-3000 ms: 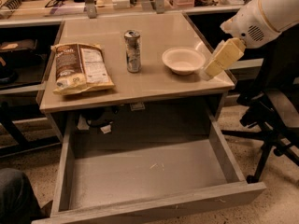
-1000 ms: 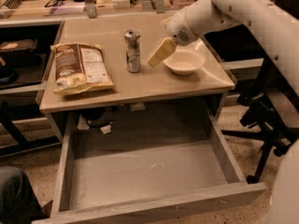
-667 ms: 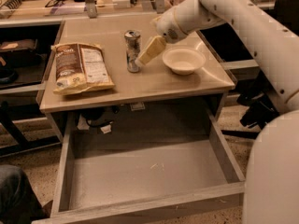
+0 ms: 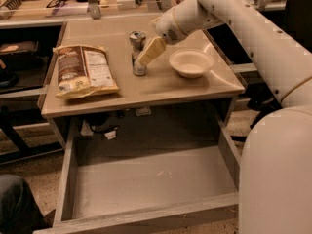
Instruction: Place redbull can into top drawer
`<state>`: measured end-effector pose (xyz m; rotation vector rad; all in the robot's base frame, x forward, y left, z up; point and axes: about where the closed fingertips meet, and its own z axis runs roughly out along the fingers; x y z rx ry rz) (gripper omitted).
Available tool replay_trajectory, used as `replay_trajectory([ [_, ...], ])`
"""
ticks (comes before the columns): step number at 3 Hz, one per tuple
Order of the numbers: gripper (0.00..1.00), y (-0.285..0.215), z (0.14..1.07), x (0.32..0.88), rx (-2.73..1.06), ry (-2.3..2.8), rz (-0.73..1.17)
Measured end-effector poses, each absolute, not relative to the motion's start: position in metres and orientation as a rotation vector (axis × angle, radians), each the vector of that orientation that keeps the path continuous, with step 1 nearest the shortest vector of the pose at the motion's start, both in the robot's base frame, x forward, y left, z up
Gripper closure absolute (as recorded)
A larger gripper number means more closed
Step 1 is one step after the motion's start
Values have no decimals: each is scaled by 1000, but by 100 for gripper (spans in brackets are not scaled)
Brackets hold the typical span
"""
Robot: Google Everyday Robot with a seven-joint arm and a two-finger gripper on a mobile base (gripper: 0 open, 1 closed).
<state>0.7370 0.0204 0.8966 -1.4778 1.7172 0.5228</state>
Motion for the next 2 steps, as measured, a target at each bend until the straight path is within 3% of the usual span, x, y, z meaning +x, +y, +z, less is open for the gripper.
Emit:
replay_trajectory([
  [2, 0, 36, 885, 749, -1489, 1692, 563],
])
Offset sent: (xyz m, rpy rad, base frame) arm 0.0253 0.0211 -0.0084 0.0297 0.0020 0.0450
